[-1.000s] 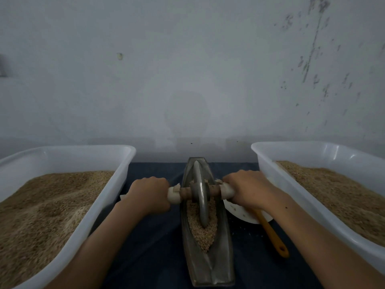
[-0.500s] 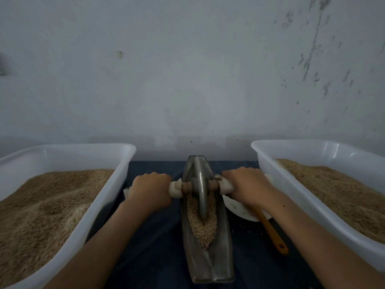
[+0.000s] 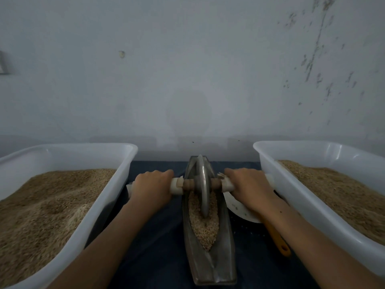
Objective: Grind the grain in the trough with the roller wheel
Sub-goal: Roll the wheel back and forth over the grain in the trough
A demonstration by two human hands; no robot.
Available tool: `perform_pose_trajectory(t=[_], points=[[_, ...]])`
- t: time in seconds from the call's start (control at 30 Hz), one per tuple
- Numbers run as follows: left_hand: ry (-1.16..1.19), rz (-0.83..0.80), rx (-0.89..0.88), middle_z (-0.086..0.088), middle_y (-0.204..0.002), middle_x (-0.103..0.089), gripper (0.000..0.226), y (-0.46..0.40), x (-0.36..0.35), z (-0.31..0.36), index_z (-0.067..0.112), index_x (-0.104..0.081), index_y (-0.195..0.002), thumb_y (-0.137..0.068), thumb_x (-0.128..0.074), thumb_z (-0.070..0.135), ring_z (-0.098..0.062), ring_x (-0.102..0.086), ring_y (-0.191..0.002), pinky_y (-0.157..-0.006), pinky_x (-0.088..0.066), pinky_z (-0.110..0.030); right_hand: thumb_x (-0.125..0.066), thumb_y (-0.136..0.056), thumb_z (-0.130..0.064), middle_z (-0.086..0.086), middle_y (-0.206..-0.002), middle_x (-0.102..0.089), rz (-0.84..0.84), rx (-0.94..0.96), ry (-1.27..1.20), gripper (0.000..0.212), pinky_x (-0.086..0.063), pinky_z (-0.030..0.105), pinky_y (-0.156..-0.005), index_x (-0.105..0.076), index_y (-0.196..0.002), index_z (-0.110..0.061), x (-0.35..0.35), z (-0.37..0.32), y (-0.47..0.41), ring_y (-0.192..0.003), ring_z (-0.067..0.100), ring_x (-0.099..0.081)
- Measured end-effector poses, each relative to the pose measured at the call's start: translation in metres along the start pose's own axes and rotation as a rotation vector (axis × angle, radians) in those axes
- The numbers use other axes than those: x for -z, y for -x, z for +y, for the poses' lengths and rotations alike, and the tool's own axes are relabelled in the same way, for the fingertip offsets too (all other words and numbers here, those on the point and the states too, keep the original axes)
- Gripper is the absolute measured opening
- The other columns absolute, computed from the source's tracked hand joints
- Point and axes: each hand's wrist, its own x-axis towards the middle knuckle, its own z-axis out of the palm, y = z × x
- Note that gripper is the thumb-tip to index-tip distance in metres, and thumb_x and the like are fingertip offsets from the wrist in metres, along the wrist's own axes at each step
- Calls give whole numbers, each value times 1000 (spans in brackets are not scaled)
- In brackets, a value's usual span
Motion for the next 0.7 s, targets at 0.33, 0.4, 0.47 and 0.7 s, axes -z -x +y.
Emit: perform_pose_trajectory(t=[0.33,0.4,0.47,0.7], points=[[32,-303,-19,10,-77,-50,19,-2,6,-7,28,-49,-85,-78,-63,38,-11,-51,-72,-68,-41,-27,-59,-83,-20,-8,-80,-52,-302,39,-43,17,-36,28,-64,-50,-87,-33,27,-3,-3,-77,16,-54],[28,-312,-16,10,-76,-50,20,-2,6,-6,27,-53,-88,-77,-63,38,-12,-51,-72,-68,-41,-27,-60,-83,-20,-8,-81,-54,-321,25,-52,18,-37,28,-64,-50,-87,-34,28,-3,-3,-76,14,-53],[12,-288,-7,7,-82,-56,23,-3,5,-5,24,-57,-95,-78,-64,38,-14,-55,-76,-69,-43,-27,-58,-84,-20,-5,-87,-59,-286,5,-60,17,-39,29,-66,-48,-85,-33,24,-3,-1,-81,16,-57],[67,19,43,4,-93,-63,16,4,-8,-2,26,-44,-90,-89,-54,38,-16,-60,-83,-73,-46,-30,-54,-86,-18,-4,-91,-62,98,9,101,19,-25,30,-62,-36,-84,-25,-4,-6,0,-84,21,-58]])
